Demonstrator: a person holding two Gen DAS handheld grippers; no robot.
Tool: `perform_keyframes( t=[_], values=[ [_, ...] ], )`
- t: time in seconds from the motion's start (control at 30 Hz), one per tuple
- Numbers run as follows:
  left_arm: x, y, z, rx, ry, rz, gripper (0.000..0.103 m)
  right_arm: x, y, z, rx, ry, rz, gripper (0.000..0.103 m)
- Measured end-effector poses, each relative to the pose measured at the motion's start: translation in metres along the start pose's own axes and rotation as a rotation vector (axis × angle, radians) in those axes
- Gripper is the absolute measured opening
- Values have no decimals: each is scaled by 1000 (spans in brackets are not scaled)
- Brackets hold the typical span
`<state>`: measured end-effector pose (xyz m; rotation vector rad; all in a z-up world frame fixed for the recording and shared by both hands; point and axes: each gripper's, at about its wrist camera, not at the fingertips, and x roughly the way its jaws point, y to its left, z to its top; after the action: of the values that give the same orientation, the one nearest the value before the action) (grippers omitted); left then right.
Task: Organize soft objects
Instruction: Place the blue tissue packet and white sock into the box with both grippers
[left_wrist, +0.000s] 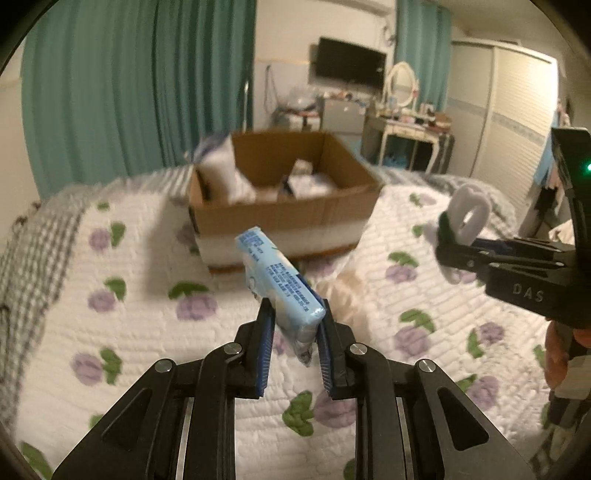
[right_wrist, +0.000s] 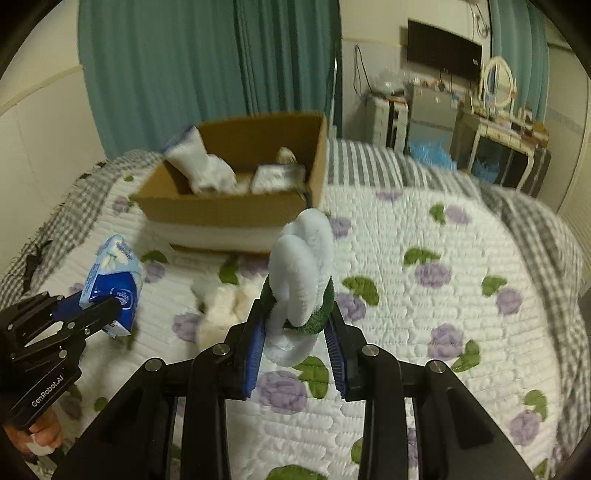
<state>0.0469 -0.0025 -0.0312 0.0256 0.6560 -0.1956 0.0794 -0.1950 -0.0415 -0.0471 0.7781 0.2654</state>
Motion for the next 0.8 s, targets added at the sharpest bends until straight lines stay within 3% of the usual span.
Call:
perform_keyframes(
  t=[0.27,0.43,0.6,0.8],
  values=[
    [-30,-2,49,75,-115,8,21,-51,21,45,-57,-117,-26,31],
    [-19,8,81,56,-132,24,21,-61,35,85,-100,-177,-36,31],
    [9,21,106,48,-131,28,21,-45,48,125,-131,-209,-42,31],
    [63,35,115,43,-86,40,21,10,53,148,-150,-156,-47,31]
  ],
)
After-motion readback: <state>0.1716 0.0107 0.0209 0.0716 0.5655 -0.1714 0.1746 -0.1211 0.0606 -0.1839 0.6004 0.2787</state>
